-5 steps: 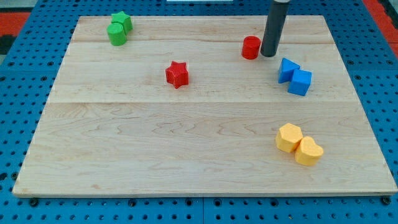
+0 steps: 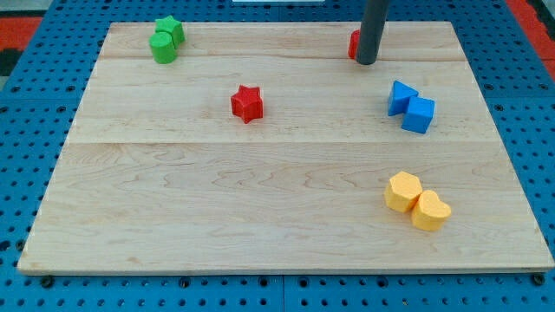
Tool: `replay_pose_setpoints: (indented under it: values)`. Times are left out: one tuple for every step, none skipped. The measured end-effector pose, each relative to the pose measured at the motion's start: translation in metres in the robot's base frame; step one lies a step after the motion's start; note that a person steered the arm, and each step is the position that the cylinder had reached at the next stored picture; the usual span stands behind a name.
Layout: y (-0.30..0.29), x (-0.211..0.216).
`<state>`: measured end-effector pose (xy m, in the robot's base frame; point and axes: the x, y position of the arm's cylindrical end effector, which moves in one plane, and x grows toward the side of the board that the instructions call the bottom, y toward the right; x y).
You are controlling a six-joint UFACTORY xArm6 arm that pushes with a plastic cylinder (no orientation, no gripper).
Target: Place the red circle above the triangle
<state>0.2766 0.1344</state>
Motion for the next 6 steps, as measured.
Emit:
replay_pose_setpoints:
  values:
    - [-0.045,0.022]
    - [-0.045,-0.012]
    - [0.003,-0.016]
    - [0.005,-0.016]
    - [0.013,-0.03]
    - [0.03,-0.003]
